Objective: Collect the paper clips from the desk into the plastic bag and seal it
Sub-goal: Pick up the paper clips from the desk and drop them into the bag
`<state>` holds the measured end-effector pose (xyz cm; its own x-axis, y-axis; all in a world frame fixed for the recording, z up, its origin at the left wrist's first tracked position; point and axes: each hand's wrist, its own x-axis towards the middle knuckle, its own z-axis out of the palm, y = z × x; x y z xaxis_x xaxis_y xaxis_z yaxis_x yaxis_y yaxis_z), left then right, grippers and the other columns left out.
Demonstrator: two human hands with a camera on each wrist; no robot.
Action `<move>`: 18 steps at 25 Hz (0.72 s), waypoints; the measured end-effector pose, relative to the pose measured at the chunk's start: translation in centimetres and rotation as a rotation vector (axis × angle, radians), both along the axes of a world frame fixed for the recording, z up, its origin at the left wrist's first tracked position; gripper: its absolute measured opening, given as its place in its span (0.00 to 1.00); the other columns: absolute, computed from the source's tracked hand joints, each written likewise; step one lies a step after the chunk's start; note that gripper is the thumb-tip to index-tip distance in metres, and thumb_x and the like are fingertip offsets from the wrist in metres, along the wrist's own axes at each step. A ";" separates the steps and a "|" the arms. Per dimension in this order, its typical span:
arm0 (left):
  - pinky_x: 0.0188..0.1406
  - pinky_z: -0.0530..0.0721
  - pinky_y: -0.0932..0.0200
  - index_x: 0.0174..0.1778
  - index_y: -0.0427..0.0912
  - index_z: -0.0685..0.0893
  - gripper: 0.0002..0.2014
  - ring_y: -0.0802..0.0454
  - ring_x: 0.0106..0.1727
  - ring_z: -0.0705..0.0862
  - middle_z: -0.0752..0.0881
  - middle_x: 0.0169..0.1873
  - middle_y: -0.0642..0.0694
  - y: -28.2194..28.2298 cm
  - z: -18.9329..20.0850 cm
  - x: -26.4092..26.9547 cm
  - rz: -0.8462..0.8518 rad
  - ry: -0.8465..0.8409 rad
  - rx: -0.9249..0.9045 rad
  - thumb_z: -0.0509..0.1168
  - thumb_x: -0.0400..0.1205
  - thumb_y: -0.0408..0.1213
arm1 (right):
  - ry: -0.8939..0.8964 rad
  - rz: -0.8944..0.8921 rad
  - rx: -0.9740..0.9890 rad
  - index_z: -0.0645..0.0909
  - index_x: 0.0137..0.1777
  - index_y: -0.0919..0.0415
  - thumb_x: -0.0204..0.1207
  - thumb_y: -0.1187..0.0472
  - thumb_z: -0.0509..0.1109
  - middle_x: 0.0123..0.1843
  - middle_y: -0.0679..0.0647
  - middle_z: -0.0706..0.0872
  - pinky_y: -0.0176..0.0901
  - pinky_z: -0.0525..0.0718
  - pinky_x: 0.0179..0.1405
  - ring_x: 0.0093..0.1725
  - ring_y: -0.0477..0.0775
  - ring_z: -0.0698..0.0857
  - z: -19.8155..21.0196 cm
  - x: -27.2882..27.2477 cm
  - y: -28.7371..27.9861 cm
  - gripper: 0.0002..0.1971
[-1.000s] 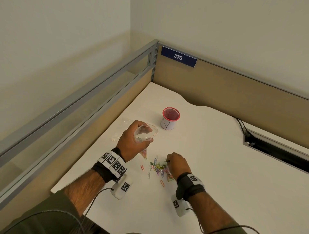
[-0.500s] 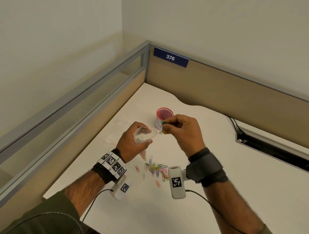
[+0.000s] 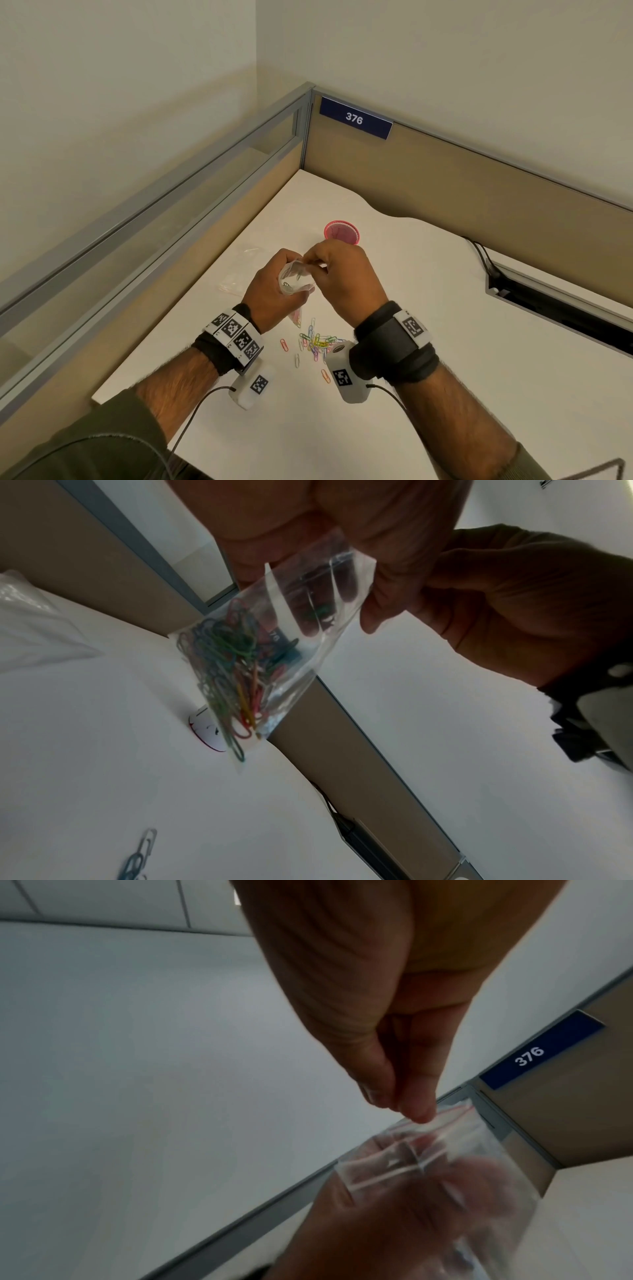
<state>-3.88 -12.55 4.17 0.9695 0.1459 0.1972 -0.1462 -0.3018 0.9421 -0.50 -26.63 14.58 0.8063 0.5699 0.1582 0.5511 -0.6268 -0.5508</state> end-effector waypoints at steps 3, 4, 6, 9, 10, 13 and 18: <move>0.55 0.81 0.73 0.56 0.49 0.78 0.19 0.68 0.55 0.85 0.86 0.49 0.60 0.0 0.0 -0.1 -0.002 0.005 0.005 0.77 0.74 0.32 | 0.000 -0.018 0.132 0.88 0.50 0.60 0.78 0.67 0.70 0.46 0.52 0.89 0.36 0.86 0.50 0.45 0.49 0.86 0.7 0.1 -1.0 0.06; 0.59 0.83 0.66 0.57 0.46 0.79 0.19 0.64 0.58 0.86 0.87 0.51 0.58 0.1 -0.1 -0.1 -0.001 0.010 -0.007 0.77 0.74 0.32 | 0.003 -0.040 0.186 0.88 0.49 0.60 0.77 0.68 0.70 0.45 0.50 0.89 0.31 0.85 0.49 0.44 0.46 0.86 0.7 0.3 -1.5 0.07; 0.65 0.85 0.54 0.58 0.45 0.79 0.20 0.54 0.62 0.87 0.89 0.54 0.53 0.4 -0.2 -0.3 -0.001 0.012 -0.031 0.76 0.73 0.35 | 0.027 -0.103 0.282 0.88 0.48 0.60 0.76 0.69 0.71 0.43 0.46 0.87 0.29 0.85 0.47 0.42 0.45 0.87 -0.3 1.2 -2.5 0.06; 0.69 0.84 0.49 0.58 0.45 0.79 0.20 0.52 0.63 0.87 0.89 0.54 0.51 1.0 0.1 -0.5 0.014 0.015 -0.066 0.77 0.74 0.31 | 0.077 -0.192 0.176 0.87 0.48 0.58 0.76 0.67 0.71 0.45 0.51 0.88 0.46 0.88 0.51 0.44 0.51 0.87 -5.4 2.4 -3.8 0.05; 0.70 0.83 0.49 0.59 0.44 0.79 0.20 0.53 0.63 0.87 0.89 0.54 0.51 1.1 0.2 -0.6 0.020 0.021 -0.075 0.77 0.74 0.30 | 0.103 -0.189 0.034 0.87 0.49 0.57 0.76 0.65 0.70 0.48 0.52 0.88 0.51 0.86 0.54 0.47 0.53 0.86 -7.7 2.5 -3.9 0.06; 0.71 0.83 0.48 0.59 0.43 0.79 0.20 0.53 0.63 0.87 0.89 0.54 0.51 1.7 0.5 -0.9 0.029 0.033 -0.085 0.77 0.74 0.28 | 0.249 -0.040 -0.324 0.83 0.61 0.53 0.79 0.61 0.68 0.61 0.52 0.84 0.49 0.79 0.66 0.61 0.55 0.81 -14.0 0.9 -3.1 0.12; 0.70 0.84 0.44 0.59 0.46 0.79 0.21 0.51 0.63 0.87 0.89 0.55 0.49 2.6 0.5 -1.1 0.040 0.045 -0.077 0.77 0.71 0.37 | 0.111 0.333 -0.498 0.81 0.66 0.56 0.77 0.62 0.70 0.66 0.58 0.81 0.55 0.79 0.63 0.66 0.60 0.75 -18.6 -1.6 0.5 0.17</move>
